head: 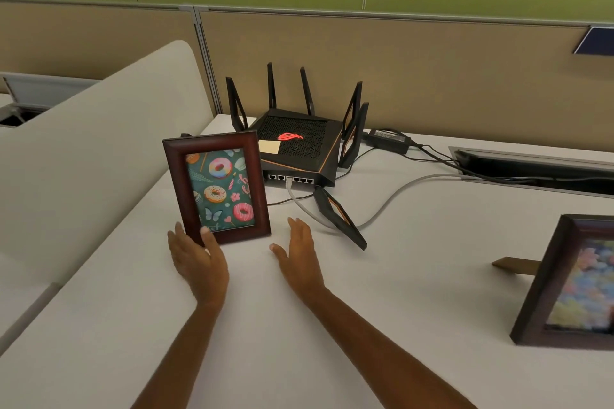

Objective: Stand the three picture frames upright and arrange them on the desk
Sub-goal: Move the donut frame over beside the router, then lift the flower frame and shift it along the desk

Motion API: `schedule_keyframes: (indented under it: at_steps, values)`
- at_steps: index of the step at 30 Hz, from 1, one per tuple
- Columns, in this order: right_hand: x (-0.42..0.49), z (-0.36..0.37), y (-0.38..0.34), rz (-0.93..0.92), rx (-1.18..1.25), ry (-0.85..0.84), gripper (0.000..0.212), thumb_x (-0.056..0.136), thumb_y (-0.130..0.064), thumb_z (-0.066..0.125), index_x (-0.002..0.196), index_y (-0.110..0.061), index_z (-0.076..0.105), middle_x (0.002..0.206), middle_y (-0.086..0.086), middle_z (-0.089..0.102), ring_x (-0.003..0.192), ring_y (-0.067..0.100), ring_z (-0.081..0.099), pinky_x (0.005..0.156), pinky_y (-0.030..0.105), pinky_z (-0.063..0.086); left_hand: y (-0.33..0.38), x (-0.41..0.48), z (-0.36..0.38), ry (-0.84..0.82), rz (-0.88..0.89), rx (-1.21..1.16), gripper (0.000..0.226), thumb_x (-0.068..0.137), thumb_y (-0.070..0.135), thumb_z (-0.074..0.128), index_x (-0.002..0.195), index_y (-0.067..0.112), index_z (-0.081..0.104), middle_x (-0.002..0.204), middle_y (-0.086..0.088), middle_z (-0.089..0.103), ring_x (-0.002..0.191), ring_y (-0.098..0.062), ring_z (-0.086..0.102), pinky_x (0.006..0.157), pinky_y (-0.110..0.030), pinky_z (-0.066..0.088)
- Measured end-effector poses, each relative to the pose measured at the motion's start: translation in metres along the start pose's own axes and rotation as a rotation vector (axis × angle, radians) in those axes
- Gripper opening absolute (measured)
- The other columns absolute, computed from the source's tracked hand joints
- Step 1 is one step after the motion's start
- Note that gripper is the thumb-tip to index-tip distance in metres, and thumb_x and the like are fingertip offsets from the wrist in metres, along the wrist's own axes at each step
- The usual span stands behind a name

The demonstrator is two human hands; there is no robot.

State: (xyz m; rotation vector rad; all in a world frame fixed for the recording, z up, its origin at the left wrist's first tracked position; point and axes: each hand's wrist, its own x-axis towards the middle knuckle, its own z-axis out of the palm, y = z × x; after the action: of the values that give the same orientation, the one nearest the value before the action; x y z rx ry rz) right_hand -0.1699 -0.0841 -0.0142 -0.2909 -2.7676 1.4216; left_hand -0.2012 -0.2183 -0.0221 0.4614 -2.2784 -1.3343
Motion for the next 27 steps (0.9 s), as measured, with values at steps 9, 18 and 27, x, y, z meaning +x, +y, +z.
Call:
schedule_keyframes:
  at_steps: [9, 18, 27]
  values:
    - [-0.039, -0.044, 0.031, -0.125, -0.342, 0.078, 0.061, 0.094, -0.033, 0.039, 0.144, -0.016, 0.008, 0.157, 0.007, 0.002, 0.145, 0.021, -0.001, 0.117, 0.033, 0.009, 0.036, -0.071, 0.015, -0.180, 0.303, 0.118, 0.056, 0.089, 0.011, 0.052, 0.138, -0.001, 0.028, 0.148, -0.028, 0.024, 0.138, -0.041, 0.024, 0.110, -0.053, 0.027]
    - [-0.096, -0.149, 0.041, -0.415, -0.362, 0.329, 0.055, 0.094, -0.038, 0.034, 0.134, -0.034, -0.003, 0.147, -0.007, -0.012, 0.133, 0.007, -0.021, 0.111, 0.029, 0.005, 0.113, -0.148, 0.035, -0.337, 0.415, -0.059, 0.053, 0.092, 0.015, 0.047, 0.141, 0.011, 0.026, 0.153, -0.015, 0.021, 0.141, -0.029, 0.021, 0.109, -0.034, 0.020]
    - [-0.147, -0.262, 0.066, -0.376, -0.382, 0.651, 0.051, 0.092, -0.029, 0.043, 0.138, -0.017, 0.024, 0.151, 0.012, 0.022, 0.138, 0.021, 0.011, 0.109, 0.037, 0.021, 0.186, -0.229, 0.066, -0.569, 0.461, -0.189, 0.050, 0.096, 0.020, 0.040, 0.142, 0.013, 0.023, 0.153, -0.006, 0.025, 0.144, -0.022, 0.013, 0.117, -0.041, 0.017]
